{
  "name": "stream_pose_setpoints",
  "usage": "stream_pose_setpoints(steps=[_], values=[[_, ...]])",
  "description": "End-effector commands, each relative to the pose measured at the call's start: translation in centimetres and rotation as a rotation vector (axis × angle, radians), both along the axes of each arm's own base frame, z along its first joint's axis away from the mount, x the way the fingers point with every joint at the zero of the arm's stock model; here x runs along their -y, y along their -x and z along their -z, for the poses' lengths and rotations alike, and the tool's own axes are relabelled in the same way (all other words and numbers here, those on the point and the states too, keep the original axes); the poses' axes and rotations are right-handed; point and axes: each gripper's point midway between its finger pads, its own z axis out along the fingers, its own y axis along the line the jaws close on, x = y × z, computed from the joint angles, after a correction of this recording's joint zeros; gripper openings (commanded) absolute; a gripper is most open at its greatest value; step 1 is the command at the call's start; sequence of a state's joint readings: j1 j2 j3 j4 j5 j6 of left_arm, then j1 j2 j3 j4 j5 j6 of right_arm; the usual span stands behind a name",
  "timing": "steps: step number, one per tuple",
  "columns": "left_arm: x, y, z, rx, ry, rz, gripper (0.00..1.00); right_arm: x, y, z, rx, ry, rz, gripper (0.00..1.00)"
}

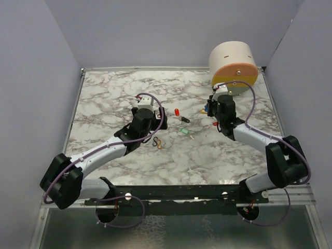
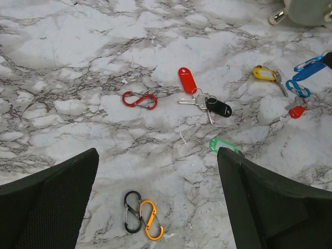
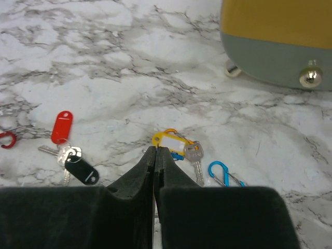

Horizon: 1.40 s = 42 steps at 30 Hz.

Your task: Put the keys on the keyring

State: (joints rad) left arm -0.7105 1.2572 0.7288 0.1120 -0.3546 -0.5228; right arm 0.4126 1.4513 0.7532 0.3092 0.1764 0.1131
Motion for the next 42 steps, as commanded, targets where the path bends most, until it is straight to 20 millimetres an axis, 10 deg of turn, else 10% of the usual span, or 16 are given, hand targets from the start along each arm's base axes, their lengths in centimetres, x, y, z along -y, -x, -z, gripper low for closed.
stream_pose_setpoints(steps=[1, 8, 12, 14, 28, 42], values=[[0.7, -0.4, -1.0, 0.029, 0.025, 0.024, 0.99, 1.0, -0.6, 2.1, -0.1, -0.048, 0.051, 0.01], [0.8, -0.5, -0.8, 0.024, 0.018, 0.029, 0.99, 2.1, -1.0, 4.0, -0.182, -0.096, 0.107, 0.03], [0.8, -0.5, -0.8, 0.025, 0.019, 0.03, 0.99, 2.4, -0.8, 3.9, -0.177, -0.096, 0.114, 0.56], [0.8, -0.5, -0.8, 0.025, 0.019, 0.031, 0.99, 2.3, -0.6, 3.6, -0.164, -0.095, 0.098, 0.65], [0.9, -0.3, -0.9, 0.02, 0.019, 0.042, 0.99, -6.7, 5.4, 6.6, -0.282, -0.165, -0.425, 0.68], [0.5, 0.1, -1.3, 0.029, 0.017, 0.038, 0.99, -8.1, 7.9, 9.2, -0.38, -0.216, -0.54, 0.64]])
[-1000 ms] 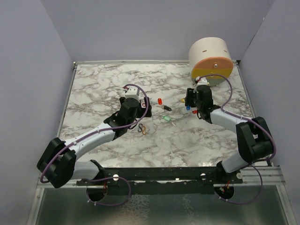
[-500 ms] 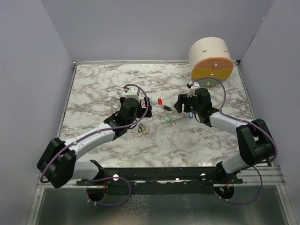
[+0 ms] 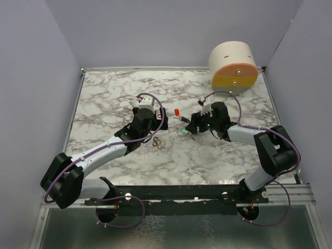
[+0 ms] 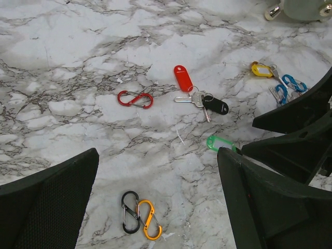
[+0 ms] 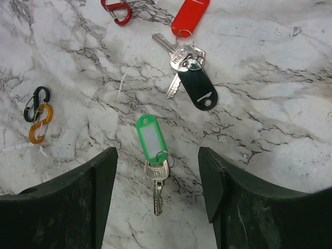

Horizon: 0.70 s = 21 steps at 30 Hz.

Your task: Put the keys on the keyring

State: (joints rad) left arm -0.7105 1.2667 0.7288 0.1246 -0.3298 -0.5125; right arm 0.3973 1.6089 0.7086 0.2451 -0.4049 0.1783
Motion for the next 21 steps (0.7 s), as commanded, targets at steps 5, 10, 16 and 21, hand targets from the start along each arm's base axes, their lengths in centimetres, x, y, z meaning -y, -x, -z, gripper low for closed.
stream_pose_setpoints(steps=[5, 10, 16, 21], values=[[-0.1, 0.0, -1.6, 0.033, 0.018, 0.009, 0.99, -1.0, 1.1, 1.3, -0.034, -0.038, -0.075, 0.63], [-0.1, 0.1, -1.5, 0.032, 0.016, 0.007, 0.99, -1.1, 1.3, 1.8, -0.047, -0.041, -0.084, 0.6], [-0.2, 0.0, -1.4, 0.031, 0.013, 0.006, 0.99, -1.4, 1.6, 2.4, -0.07, -0.052, -0.104, 0.58], [-0.2, 0.0, -1.5, 0.034, 0.015, 0.006, 0.99, -1.6, 2.1, 2.6, -0.085, -0.066, -0.123, 0.54]])
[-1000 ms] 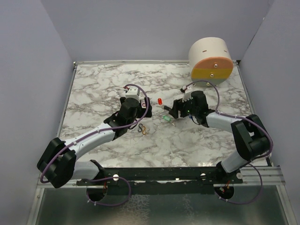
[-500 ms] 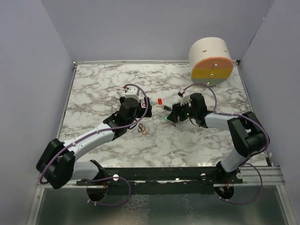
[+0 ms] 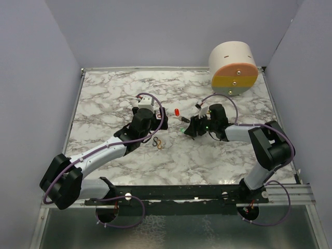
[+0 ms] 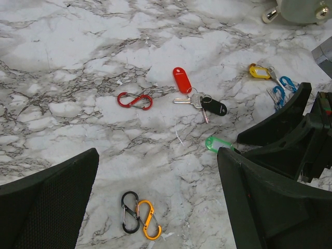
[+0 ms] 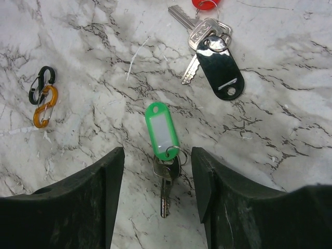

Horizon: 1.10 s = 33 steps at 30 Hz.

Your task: Put the keys on the keyring

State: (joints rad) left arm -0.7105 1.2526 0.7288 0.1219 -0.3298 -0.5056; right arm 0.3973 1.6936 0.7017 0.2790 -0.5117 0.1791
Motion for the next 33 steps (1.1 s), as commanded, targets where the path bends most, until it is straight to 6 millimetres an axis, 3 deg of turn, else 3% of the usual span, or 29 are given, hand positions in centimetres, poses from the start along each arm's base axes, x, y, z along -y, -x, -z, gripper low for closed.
stream_pose_setpoints(steps=[1, 13, 19, 33], values=[[-0.1, -0.1, -1.1, 0.023, 0.014, 0.003, 0.99, -0.5, 0.7, 0.2, -0.01, -0.034, -0.04, 0.54], [-0.1, -0.1, -1.0, 0.024, 0.012, 0.003, 0.99, -0.7, 1.5, 0.6, -0.032, -0.04, -0.055, 0.38], [-0.1, -0.1, -0.9, 0.022, 0.01, 0.003, 0.99, -0.3, 1.1, 0.8, -0.027, -0.016, -0.027, 0.49], [-0.1, -0.2, -0.8, 0.022, 0.006, 0.003, 0.99, -1.7, 1.2, 1.5, -0.031, 0.006, -0.067, 0.47]])
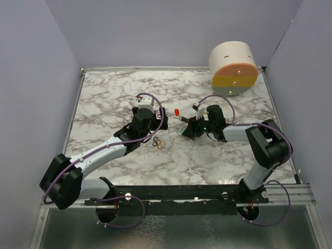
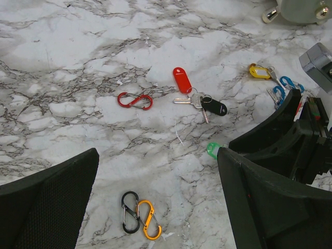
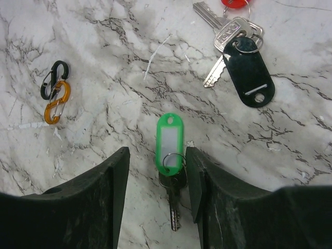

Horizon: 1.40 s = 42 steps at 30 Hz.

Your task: Put the keys on the keyring

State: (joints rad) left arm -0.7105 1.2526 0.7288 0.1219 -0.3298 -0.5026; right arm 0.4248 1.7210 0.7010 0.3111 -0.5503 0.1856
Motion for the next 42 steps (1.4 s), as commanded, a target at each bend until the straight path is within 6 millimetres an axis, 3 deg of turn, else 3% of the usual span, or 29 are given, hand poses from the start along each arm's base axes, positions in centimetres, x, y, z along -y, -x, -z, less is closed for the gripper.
stream_pose_setpoints(steps=[1, 7, 14, 25, 42], values=[[0.0, -0.2, -0.8, 0.021, 0.008, 0.002, 0.99, -0.4, 0.4, 1.2, -0.022, 0.034, -0.016, 0.46], [0.1, -0.2, -0.8, 0.021, 0.009, 0.004, 0.99, -0.5, 0.6, 0.8, -0.002, 0.038, -0.005, 0.44], [-0.1, -0.2, -0.8, 0.021, 0.007, 0.001, 0.99, 0.9, -0.8, -0.1, 0.108, 0.15, 0.119, 0.44], [-0.3, -0.1, -0.8, 0.023, 0.003, -0.001, 0.99, 0.2, -0.1, -0.2, 0.183, 0.252, 0.164, 0.42], [-0.3, -0.2, -0.7, 0.022, 0.003, 0.0, 0.99, 0.9, -0.1, 0.5, 0.205, 0.348, 0.229, 0.21]])
